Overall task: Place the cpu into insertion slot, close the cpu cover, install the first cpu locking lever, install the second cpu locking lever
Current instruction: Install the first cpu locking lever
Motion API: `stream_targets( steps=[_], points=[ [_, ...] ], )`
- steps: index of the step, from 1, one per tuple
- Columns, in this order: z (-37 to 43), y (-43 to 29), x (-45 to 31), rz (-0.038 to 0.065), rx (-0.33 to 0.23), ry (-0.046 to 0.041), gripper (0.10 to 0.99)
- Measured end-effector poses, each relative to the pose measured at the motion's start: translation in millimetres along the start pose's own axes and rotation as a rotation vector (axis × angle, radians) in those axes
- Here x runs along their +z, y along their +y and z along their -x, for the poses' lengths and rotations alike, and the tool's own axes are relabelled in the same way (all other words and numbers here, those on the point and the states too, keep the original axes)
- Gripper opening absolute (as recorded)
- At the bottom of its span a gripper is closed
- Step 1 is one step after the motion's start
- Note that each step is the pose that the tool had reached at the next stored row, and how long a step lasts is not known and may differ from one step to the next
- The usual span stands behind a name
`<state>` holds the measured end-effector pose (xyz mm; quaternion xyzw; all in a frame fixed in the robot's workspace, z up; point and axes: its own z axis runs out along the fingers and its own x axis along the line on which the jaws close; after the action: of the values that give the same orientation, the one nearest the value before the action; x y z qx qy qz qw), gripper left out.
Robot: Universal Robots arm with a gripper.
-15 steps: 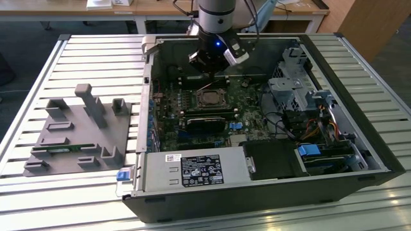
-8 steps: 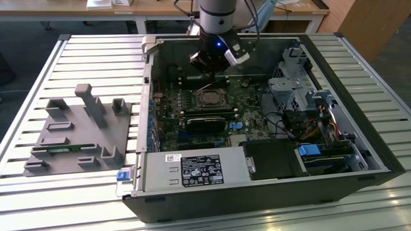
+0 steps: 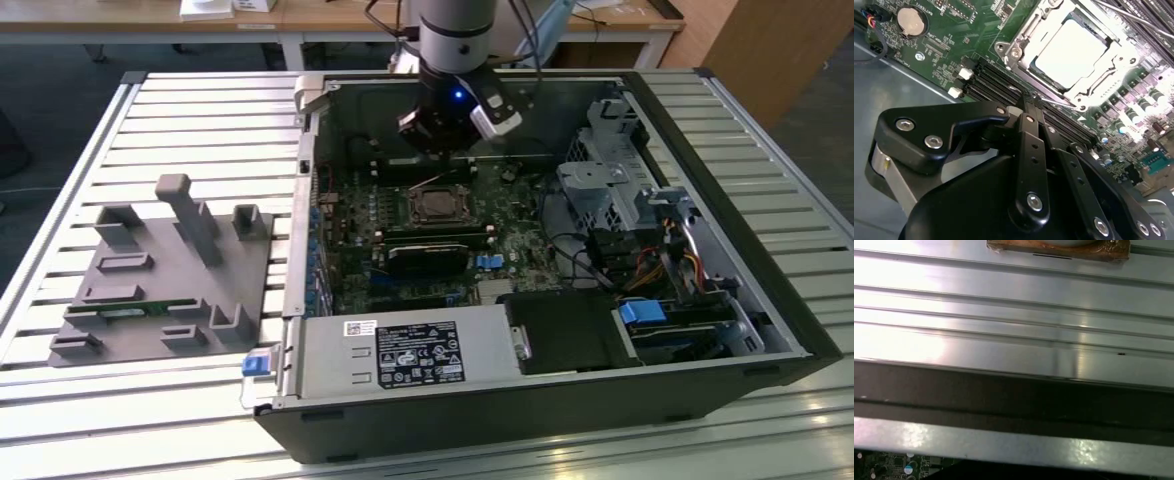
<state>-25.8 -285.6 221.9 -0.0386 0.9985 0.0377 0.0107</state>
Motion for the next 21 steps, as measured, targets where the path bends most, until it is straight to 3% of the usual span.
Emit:
stream_targets(
  steps=[9, 21],
  points=[
    [5.9, -0.2, 8.3, 0.000, 0.000, 0.0019, 0.106],
    [7.1, -0.3, 16.2, -0.001, 0.000, 0.0036, 0.106]
  ],
)
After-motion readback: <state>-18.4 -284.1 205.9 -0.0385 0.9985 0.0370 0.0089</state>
